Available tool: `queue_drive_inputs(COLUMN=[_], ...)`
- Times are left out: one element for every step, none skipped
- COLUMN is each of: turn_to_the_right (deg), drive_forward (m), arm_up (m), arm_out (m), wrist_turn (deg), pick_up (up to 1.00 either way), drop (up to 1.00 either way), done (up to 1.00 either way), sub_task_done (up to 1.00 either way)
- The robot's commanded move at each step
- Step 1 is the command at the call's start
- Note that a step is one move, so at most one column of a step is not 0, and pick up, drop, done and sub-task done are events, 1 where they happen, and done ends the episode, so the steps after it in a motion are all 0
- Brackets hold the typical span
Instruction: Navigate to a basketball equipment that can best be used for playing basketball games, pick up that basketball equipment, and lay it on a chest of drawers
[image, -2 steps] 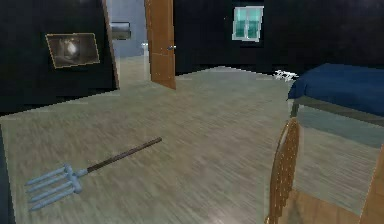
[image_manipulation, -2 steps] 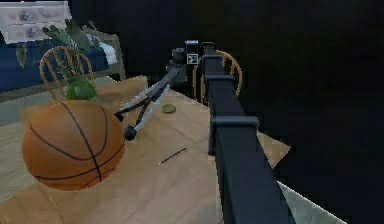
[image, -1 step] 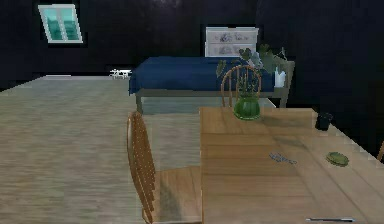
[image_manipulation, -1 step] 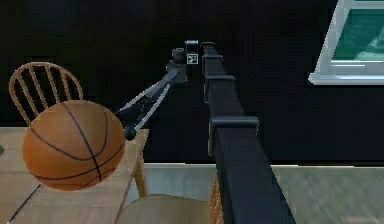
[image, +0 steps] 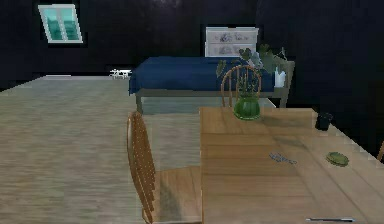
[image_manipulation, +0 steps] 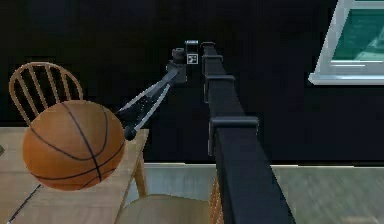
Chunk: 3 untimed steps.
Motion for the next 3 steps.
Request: queue_drive_inputs(turn_to_the_right=[-45.0, -12.0, 0.0], drive_forward=[0.00, 0.00, 0.35], arm_up=[0.00, 0.00, 0.00], arm_out=[0.00, 0.00, 0.00], wrist_turn=[0.0, 0.0, 0.0], pick_up=[0.00, 0.00, 0.00], drop=[0.00, 0.00, 0.00], done=[0.00, 0.00, 0.00], sub_task_done=[0.00, 0.00, 0.00])
